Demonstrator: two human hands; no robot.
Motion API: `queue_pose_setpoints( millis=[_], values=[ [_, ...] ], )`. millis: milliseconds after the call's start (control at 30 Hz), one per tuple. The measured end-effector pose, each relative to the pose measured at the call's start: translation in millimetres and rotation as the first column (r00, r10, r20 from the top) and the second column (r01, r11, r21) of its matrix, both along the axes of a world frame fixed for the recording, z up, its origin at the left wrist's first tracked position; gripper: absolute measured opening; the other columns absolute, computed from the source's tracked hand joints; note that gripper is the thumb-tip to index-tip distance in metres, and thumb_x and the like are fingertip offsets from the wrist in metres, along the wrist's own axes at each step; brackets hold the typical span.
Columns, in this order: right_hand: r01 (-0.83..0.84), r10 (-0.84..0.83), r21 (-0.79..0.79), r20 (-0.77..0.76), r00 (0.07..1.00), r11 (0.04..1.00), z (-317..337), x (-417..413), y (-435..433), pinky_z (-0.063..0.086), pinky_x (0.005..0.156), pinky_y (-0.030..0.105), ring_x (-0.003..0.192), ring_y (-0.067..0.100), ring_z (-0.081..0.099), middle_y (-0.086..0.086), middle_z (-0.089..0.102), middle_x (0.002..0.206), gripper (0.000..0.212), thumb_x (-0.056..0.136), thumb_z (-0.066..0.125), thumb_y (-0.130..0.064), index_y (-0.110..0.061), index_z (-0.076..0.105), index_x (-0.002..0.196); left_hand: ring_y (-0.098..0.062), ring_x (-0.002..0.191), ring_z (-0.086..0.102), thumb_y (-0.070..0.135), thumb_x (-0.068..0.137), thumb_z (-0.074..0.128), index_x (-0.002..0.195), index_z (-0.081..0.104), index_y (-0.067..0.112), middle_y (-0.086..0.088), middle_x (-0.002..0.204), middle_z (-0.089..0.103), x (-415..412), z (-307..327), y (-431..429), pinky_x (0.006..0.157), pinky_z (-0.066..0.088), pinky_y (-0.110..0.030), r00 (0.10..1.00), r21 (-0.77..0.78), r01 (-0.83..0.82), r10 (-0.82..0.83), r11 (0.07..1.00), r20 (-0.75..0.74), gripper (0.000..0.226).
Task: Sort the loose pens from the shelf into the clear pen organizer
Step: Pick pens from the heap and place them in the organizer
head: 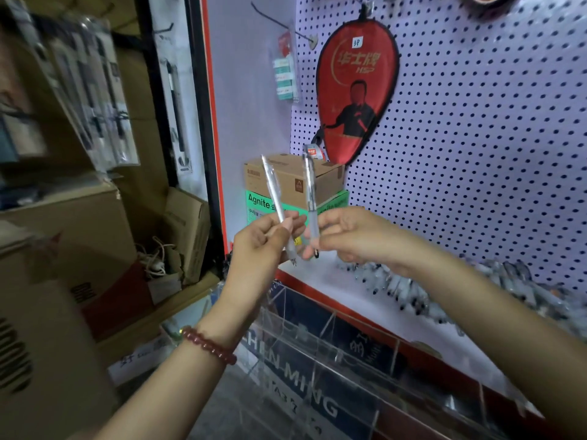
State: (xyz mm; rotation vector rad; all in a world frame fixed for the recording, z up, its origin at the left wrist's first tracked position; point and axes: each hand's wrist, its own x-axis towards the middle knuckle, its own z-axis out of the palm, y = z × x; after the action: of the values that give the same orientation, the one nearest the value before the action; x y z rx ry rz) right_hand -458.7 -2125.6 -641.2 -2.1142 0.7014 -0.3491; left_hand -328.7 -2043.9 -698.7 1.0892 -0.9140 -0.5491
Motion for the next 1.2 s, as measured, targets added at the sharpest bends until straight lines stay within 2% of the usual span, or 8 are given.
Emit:
queue_pose_setpoints(
  millis=[133, 367, 500, 600, 700, 767, 900, 1200],
  values=[
    [-0.034, 0.018, -0.309, -0.056, 0.998, 0.950, -8.1, 14.8, 16.0, 0.032, 0.044, 0.015, 0.035, -0.003, 0.042, -0.006, 0.059, 0.056, 0.007, 0.089, 0.061, -0.012, -0.008, 0.066, 0.092, -0.029, 0.078, 0.062, 0.010, 0.096, 0.051, 0.107, 0.066, 0.001, -0.026, 0.098, 0.068, -1.3, -5.4, 5.0, 0.072, 0.054, -0.036, 1.000, -0.004, 0.015, -0.015, 1.000, -0.014, 0.020],
    [0.057, -0.137, -0.587, -0.092, 0.986, 0.808, -11.0, 15.1, 18.0, 0.054, 0.073, 0.036, 0.072, 0.014, 0.064, -0.002, 0.069, 0.077, 0.027, 0.090, 0.055, -0.041, -0.021, 0.070, 0.083, -0.029, 0.088, 0.060, 0.010, 0.096, 0.051, 0.105, 0.066, 0.004, -0.019, 0.098, 0.071, 1.6, -10.4, 11.9, 0.088, 0.049, -0.049, 0.996, 0.049, 0.034, -0.030, 0.998, -0.081, 0.018],
    [0.133, -0.073, -0.254, 0.234, 0.970, 0.958, -3.8, 17.9, 18.1, 0.036, 0.047, 0.015, 0.040, -0.001, 0.043, -0.015, 0.051, 0.049, 0.020, 0.092, 0.055, -0.040, -0.022, 0.064, 0.095, -0.026, 0.082, 0.061, 0.007, 0.094, 0.054, 0.090, 0.070, 0.013, -0.014, 0.085, 0.072, 9.1, -8.1, 17.5, 0.083, 0.048, -0.043, 0.984, 0.100, 0.082, -0.096, 0.992, 0.150, 0.017],
    [0.044, -0.037, -0.012, 0.347, 0.937, 0.999, -7.9, 17.8, 14.9, 0.024, 0.041, 0.017, 0.037, 0.001, 0.028, -0.012, 0.034, 0.046, 0.015, 0.095, 0.055, -0.033, -0.020, 0.063, 0.093, -0.036, 0.077, 0.057, 0.007, 0.093, 0.056, 0.097, 0.071, 0.009, -0.021, 0.091, 0.071, 11.9, -8.8, 23.0, 0.079, 0.047, -0.045, 0.951, 0.172, 0.178, -0.214, 0.969, 0.224, 0.016],
    [0.054, -0.012, -0.100, 0.383, 0.924, 0.994, -17.1, 20.3, 9.1, 0.025, 0.039, 0.009, 0.034, -0.001, 0.031, -0.013, 0.037, 0.041, 0.014, 0.096, 0.055, -0.021, -0.010, 0.062, 0.092, -0.048, 0.072, 0.057, 0.007, 0.092, 0.058, 0.095, 0.071, 0.011, -0.031, 0.085, 0.066, 15.0, -11.1, 23.8, 0.077, 0.051, -0.042, 0.921, 0.213, 0.155, -0.219, 0.965, 0.323, 0.014],
    [0.110, -0.040, -0.155, 0.397, 0.917, 0.982, -25.9, 24.0, 3.1, 0.026, 0.039, 0.009, 0.035, -0.001, 0.030, -0.011, 0.039, 0.045, 0.017, 0.095, 0.057, -0.019, -0.002, 0.062, 0.094, -0.033, 0.074, 0.064, 0.003, 0.089, 0.062, 0.093, 0.068, 0.018, -0.018, 0.081, 0.069, 18.9, -13.4, 22.9, 0.078, 0.053, -0.030, 0.891, 0.210, 0.073, -0.159, 0.975, 0.426, 0.017],
    [0.108, -0.015, -0.333, 0.271, 0.962, 0.937, -51.0, 30.3, -6.1, 0.031, 0.051, 0.027, 0.044, 0.008, 0.032, -0.003, 0.041, 0.053, 0.024, 0.093, 0.059, -0.027, -0.003, 0.060, 0.093, -0.007, 0.085, 0.065, 0.007, 0.088, 0.065, 0.105, 0.065, 0.017, 0.005, 0.093, 0.069, 30.8, -17.6, 21.0, 0.083, 0.054, -0.023, 0.837, 0.195, -0.124, -0.003, 0.973, 0.548, 0.020],
    [-0.097, 0.099, -0.341, -0.011, 0.995, 0.935, -80.1, 37.4, -8.2, 0.049, 0.072, 0.048, 0.076, 0.034, 0.062, 0.018, 0.065, 0.085, 0.045, 0.089, 0.056, -0.046, -0.004, 0.053, 0.103, -0.009, 0.060, 0.055, 0.002, 0.088, 0.059, 0.098, 0.065, 0.017, 0.014, 0.083, 0.063, 30.9, -18.3, 22.5, 0.060, 0.049, -0.016, 0.782, 0.195, -0.206, 0.042, 0.959, 0.622, 0.020]
  ],
)
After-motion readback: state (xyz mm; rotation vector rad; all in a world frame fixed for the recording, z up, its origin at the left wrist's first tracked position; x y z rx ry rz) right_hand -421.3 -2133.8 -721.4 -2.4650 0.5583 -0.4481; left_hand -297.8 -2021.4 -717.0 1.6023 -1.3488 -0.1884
